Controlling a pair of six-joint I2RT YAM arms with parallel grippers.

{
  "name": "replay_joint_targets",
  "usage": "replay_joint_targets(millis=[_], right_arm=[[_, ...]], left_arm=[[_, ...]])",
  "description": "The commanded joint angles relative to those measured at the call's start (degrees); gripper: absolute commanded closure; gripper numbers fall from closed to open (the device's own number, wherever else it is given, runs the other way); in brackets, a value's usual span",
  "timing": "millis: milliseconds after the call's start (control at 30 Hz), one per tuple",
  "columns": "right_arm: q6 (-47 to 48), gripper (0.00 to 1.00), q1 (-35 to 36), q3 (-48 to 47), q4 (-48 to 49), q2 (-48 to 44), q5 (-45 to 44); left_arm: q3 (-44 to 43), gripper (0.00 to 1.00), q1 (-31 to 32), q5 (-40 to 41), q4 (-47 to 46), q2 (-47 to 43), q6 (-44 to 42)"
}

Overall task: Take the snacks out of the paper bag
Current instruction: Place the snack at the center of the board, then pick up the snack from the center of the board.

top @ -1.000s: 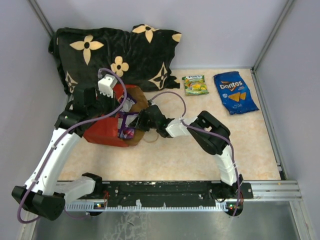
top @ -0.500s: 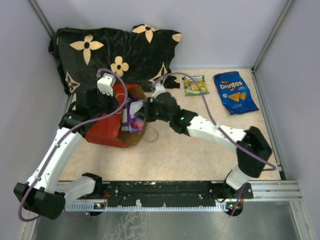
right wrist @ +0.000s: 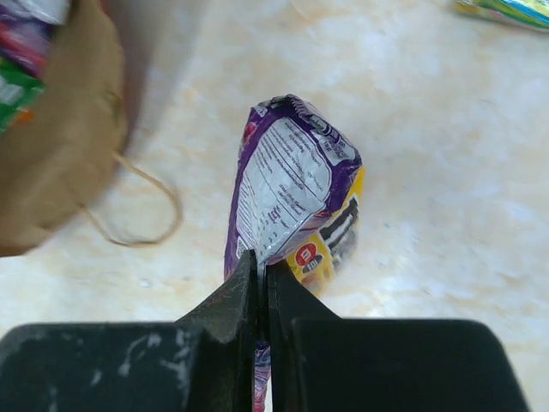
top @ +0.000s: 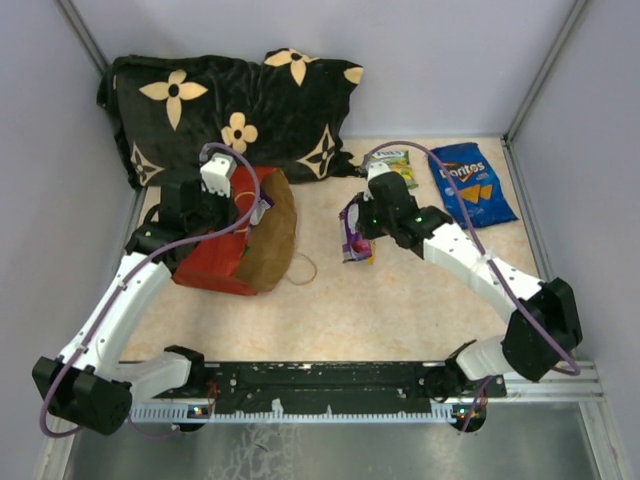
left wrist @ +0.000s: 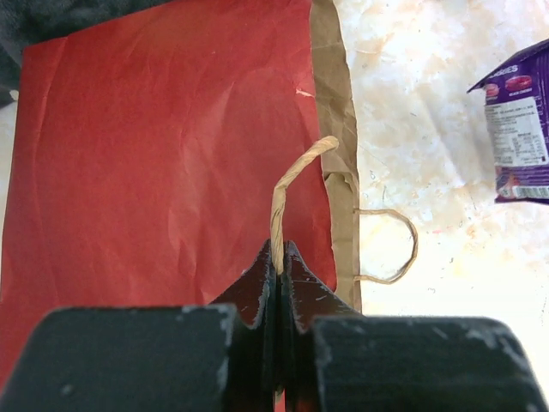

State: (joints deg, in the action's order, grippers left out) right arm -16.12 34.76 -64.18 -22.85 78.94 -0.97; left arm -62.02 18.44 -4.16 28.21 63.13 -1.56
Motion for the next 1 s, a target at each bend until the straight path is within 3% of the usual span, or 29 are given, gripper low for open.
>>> replay_joint_targets(millis=[0, 133, 167, 300, 367, 500, 600, 733, 967], right_arm=[[7.0, 1.0, 4.2, -6.0, -4.5, 2.7, -16.8], [6.5, 1.0, 14.2, -11.5, -9.3, 12.2, -27.6], [5.6, 0.91, 15.4, -13.0, -10.6, 14.4, -27.3], [3.2, 0.22, 16.8, -14.3, -8.3, 16.5, -18.0], [3.2, 0.07, 16.0, -12.3, -4.5, 11.1, -14.4], [0.3, 0.07, 6.6, -5.0, 4.0, 2.6, 1.0], [-2.8, 0.13, -1.6, 0.2, 8.0, 0.3, 10.3], [-2.4, 0.18, -4.3, 4.3, 8.6, 2.9, 7.5], [-4.7, 0.26, -4.7, 7.3, 14.7, 13.1, 10.1]], left_arm=[[1.1, 0.98, -0.6, -1.0, -1.7, 0.2, -0.8], [1.5, 0.98, -0.8, -1.7, -1.7, 0.7, -0.9], [1.6, 0.98, -0.8, -1.8, -1.6, 0.8, -0.9], [2.0, 0.94, -0.8, -1.5, -1.5, 0.5, -1.0], [2.2, 0.86, -0.9, -1.4, -1.5, 0.3, -1.1], [2.1, 0.72, -0.9, -2.3, -1.2, 0.6, -1.1], [2.3, 0.69, -1.0, -2.7, -1.0, 0.3, -1.1], [2.7, 0.68, -1.1, -2.9, -1.1, -0.6, -1.1], [3.1, 0.67, -1.3, -3.5, -1.1, -1.9, -1.0]])
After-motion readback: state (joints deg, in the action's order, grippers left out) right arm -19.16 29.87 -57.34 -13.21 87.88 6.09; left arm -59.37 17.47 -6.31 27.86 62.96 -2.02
